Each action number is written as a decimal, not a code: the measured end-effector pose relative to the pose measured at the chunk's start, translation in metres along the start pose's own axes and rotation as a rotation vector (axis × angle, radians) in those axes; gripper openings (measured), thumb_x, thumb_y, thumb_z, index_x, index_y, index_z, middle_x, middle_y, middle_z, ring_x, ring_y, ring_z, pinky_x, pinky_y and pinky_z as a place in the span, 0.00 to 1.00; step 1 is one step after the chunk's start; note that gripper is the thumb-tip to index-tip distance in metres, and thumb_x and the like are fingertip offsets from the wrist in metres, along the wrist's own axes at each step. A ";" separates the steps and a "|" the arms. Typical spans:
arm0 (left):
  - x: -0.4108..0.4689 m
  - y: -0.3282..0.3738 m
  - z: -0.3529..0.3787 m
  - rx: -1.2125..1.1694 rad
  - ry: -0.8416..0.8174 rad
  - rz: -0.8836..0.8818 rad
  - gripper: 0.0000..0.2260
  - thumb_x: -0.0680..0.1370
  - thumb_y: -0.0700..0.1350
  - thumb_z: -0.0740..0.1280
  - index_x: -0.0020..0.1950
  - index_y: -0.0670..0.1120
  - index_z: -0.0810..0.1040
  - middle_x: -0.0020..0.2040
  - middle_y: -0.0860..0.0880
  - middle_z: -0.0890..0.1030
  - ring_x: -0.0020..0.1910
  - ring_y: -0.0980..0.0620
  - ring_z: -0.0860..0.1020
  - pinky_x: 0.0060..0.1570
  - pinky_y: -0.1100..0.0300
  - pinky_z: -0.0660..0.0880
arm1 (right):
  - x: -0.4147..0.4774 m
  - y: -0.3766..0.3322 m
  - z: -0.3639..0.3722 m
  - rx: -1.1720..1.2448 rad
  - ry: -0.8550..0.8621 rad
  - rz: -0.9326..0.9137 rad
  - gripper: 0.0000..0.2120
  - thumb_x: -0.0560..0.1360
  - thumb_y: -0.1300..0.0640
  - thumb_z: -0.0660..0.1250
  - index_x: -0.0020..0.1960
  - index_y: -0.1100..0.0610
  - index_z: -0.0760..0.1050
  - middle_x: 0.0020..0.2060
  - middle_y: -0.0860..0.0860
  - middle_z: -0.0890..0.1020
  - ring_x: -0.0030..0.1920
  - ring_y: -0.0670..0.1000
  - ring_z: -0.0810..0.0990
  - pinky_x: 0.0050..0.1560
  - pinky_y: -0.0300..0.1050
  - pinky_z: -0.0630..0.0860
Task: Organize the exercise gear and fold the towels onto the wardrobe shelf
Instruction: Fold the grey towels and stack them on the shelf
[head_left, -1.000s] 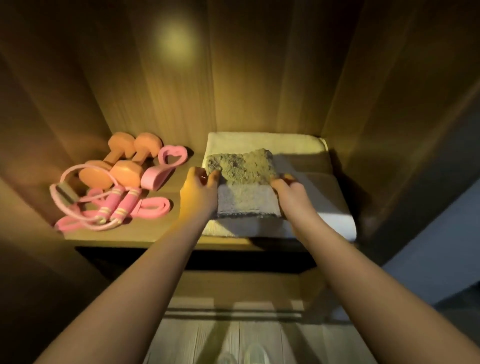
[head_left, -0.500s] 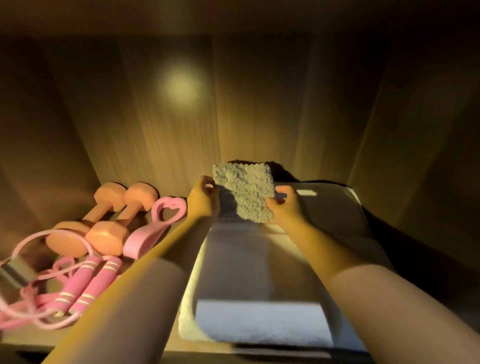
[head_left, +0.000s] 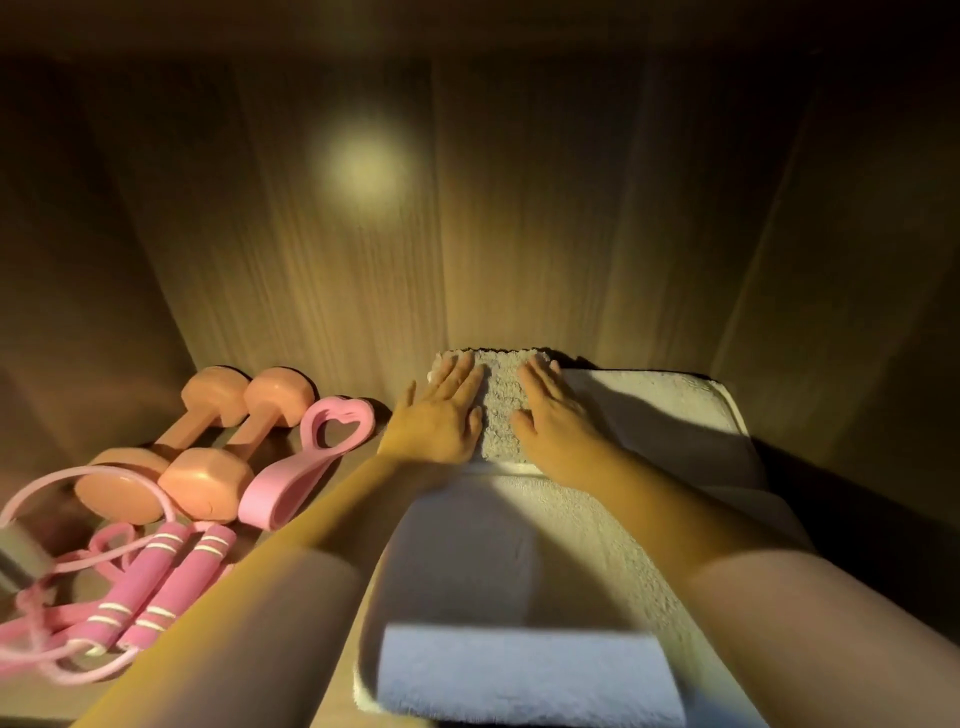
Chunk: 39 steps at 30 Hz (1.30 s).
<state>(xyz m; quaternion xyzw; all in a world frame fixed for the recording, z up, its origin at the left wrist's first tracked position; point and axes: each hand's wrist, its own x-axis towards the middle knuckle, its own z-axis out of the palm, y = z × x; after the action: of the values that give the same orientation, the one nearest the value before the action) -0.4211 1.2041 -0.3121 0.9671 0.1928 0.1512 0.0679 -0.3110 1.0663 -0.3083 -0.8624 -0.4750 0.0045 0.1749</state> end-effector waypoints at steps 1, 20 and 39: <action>0.002 -0.002 0.004 0.000 -0.066 -0.025 0.25 0.84 0.52 0.50 0.80 0.50 0.48 0.80 0.52 0.46 0.79 0.54 0.44 0.74 0.43 0.47 | 0.001 0.003 0.004 -0.068 -0.059 -0.005 0.29 0.84 0.48 0.45 0.79 0.54 0.38 0.78 0.50 0.39 0.78 0.53 0.38 0.76 0.62 0.43; -0.090 0.037 -0.062 0.138 -0.163 -0.277 0.30 0.82 0.61 0.46 0.80 0.48 0.46 0.81 0.46 0.46 0.79 0.45 0.46 0.74 0.42 0.49 | -0.102 -0.014 -0.065 -0.253 -0.199 0.147 0.34 0.80 0.35 0.43 0.79 0.50 0.37 0.79 0.48 0.42 0.78 0.54 0.37 0.75 0.63 0.40; -0.496 0.198 -0.098 -0.200 -0.215 -0.183 0.27 0.82 0.59 0.53 0.79 0.52 0.55 0.80 0.51 0.51 0.79 0.51 0.46 0.76 0.45 0.50 | -0.514 -0.112 -0.069 -0.029 -0.271 -0.027 0.34 0.80 0.38 0.51 0.80 0.49 0.41 0.79 0.46 0.49 0.78 0.51 0.43 0.75 0.59 0.44</action>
<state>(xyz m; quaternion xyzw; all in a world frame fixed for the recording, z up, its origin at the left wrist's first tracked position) -0.8190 0.8344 -0.3145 0.9446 0.2558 0.0586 0.1974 -0.6728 0.6783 -0.2906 -0.8499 -0.5058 0.1118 0.0969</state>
